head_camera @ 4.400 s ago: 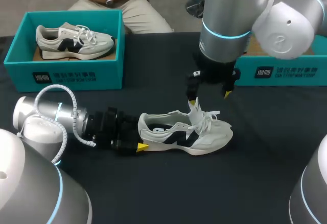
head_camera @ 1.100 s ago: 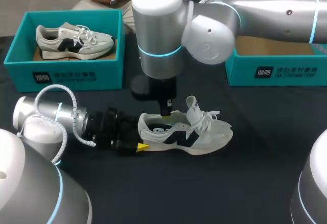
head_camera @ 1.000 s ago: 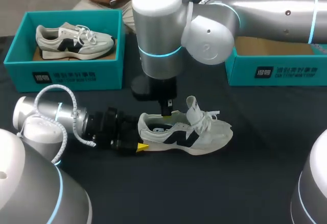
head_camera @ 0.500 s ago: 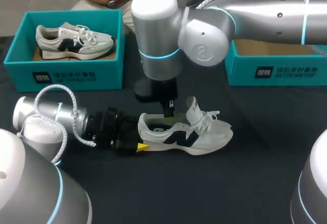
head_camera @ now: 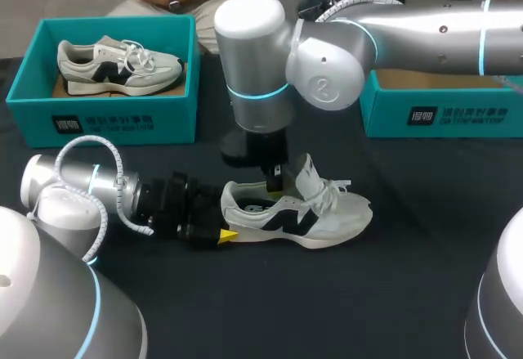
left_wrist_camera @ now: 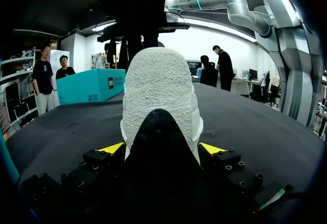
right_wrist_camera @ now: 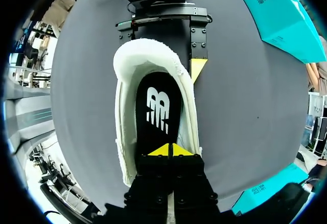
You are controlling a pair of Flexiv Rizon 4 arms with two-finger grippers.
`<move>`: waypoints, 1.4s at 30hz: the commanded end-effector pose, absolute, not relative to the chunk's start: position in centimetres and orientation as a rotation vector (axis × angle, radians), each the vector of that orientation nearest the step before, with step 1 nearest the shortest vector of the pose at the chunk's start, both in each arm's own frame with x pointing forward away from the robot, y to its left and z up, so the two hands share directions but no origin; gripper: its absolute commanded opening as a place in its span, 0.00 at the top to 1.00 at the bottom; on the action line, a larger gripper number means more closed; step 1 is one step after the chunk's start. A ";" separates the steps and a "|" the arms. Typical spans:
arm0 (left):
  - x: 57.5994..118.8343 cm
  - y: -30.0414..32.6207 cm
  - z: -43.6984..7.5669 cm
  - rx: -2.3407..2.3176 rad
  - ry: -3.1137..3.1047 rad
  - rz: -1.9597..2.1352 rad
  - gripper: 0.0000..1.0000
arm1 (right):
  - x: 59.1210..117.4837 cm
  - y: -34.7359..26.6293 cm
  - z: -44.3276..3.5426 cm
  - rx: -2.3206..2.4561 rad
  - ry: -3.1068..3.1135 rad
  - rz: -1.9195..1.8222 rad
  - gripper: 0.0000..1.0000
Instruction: Take the shoe out of the shoebox, open the shoe tongue, remove and reinsert the insole, then place the shoe into the shoebox
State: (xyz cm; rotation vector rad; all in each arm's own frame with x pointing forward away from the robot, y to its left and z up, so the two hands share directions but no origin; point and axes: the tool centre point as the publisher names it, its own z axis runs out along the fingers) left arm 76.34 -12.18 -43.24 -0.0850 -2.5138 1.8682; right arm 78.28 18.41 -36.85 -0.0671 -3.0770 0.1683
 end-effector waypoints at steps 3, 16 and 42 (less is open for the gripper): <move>76.4 -12.2 -43.8 -0.084 -2.515 1.868 1.00 | 78.3 18.2 -37.5 -0.070 -3.073 0.170 1.00; 76.4 -12.2 -43.8 -0.084 -2.515 1.868 1.00 | 78.2 18.4 -38.0 -0.076 -3.066 0.157 1.00; 76.4 -12.2 -43.8 -0.084 -2.515 1.868 1.00 | 77.9 19.4 -40.8 -0.059 -3.018 0.127 0.67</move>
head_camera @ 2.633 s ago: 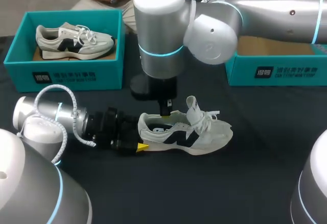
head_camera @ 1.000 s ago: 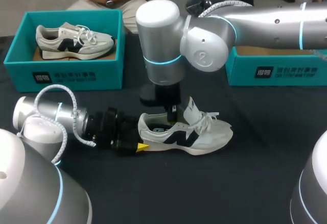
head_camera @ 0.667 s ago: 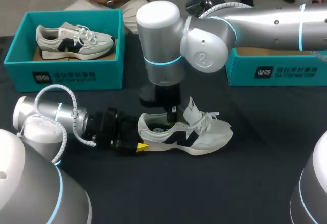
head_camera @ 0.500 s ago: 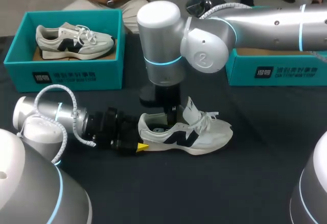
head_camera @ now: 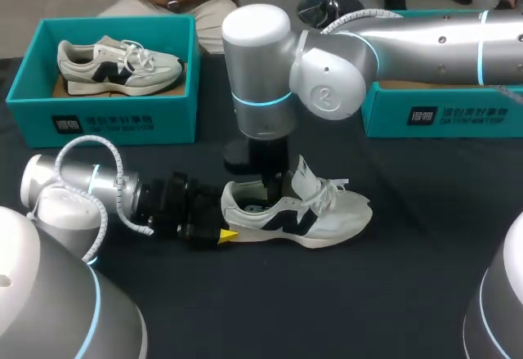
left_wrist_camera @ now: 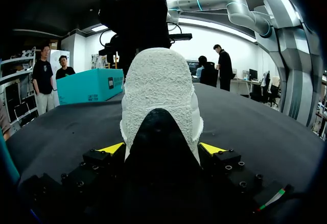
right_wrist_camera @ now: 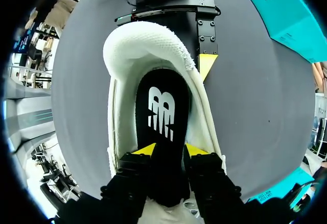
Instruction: Take the shoe out of the shoebox, open the shoe tongue, remove and reinsert the insole, then place the shoe into the shoebox
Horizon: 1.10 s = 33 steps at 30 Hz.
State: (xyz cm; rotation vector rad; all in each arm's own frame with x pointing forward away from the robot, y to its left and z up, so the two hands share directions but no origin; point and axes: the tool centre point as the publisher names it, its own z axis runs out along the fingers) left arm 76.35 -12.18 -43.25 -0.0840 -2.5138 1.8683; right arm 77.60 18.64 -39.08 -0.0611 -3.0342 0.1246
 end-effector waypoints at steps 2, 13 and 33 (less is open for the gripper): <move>76.4 -12.2 -43.8 -0.084 -2.515 1.868 1.00 | 77.7 19.6 -41.6 -0.059 -3.006 0.125 0.67; 76.4 -12.2 -43.8 -0.084 -2.515 1.868 1.00 | 76.3 19.5 -43.9 -0.064 -2.950 0.121 0.89; 76.4 -12.2 -43.8 -0.084 -2.515 1.868 1.00 | 75.7 19.0 -41.5 -0.049 -2.935 0.178 1.00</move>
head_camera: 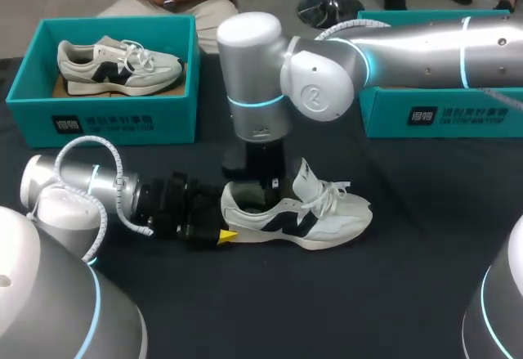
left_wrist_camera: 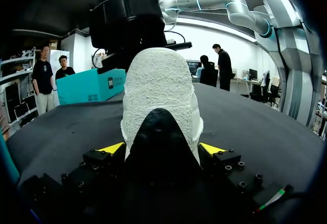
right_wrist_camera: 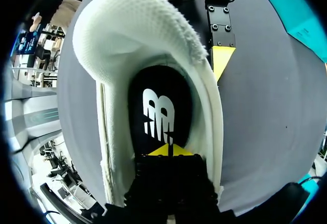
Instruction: Take the shoe out of the shoebox, open the shoe tongue, remove and reinsert the insole, then place the shoe into the shoebox
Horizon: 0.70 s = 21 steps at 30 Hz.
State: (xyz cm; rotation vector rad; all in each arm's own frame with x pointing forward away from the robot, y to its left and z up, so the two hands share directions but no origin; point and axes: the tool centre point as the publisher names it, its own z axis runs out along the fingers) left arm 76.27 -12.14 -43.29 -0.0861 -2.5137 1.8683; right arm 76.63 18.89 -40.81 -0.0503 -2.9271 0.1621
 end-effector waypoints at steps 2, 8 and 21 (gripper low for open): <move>76.4 -12.2 -43.8 -0.084 -2.515 1.868 1.00 | 75.7 18.9 -40.9 -0.048 -2.937 0.181 1.00; 76.4 -12.2 -43.8 -0.084 -2.515 1.868 1.00 | 75.5 18.6 -39.5 -0.058 -2.954 0.188 1.00; 76.4 -12.2 -43.8 -0.084 -2.515 1.868 1.00 | 75.5 18.4 -36.6 -0.076 -3.012 0.185 1.00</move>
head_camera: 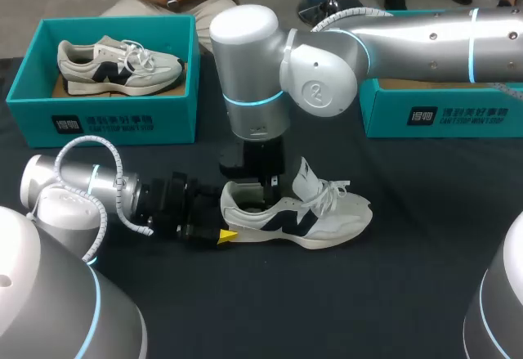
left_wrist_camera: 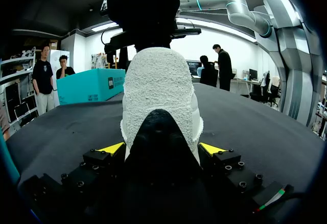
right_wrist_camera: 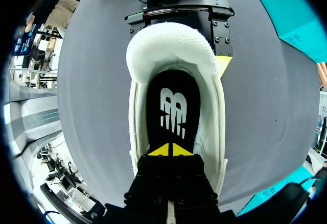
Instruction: Take the shoe out of the shoebox, open the shoe tongue, remove and reinsert the insole, then place the shoe into the shoebox
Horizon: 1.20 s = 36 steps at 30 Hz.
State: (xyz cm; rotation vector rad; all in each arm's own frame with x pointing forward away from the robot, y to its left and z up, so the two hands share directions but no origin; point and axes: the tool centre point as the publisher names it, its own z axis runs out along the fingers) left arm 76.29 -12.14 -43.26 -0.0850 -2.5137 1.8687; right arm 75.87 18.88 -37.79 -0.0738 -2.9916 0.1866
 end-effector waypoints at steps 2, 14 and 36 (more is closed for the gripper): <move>76.4 -12.2 -43.8 -0.084 -2.515 1.868 1.00 | 75.5 18.4 -36.1 -0.079 -3.021 0.193 1.00; 76.4 -12.2 -43.8 -0.084 -2.515 1.868 1.00 | 76.3 18.2 -35.8 -0.092 -3.044 0.205 1.00; 76.4 -12.2 -43.8 -0.084 -2.515 1.868 1.00 | 78.4 18.5 -38.2 -0.086 -3.030 0.196 0.79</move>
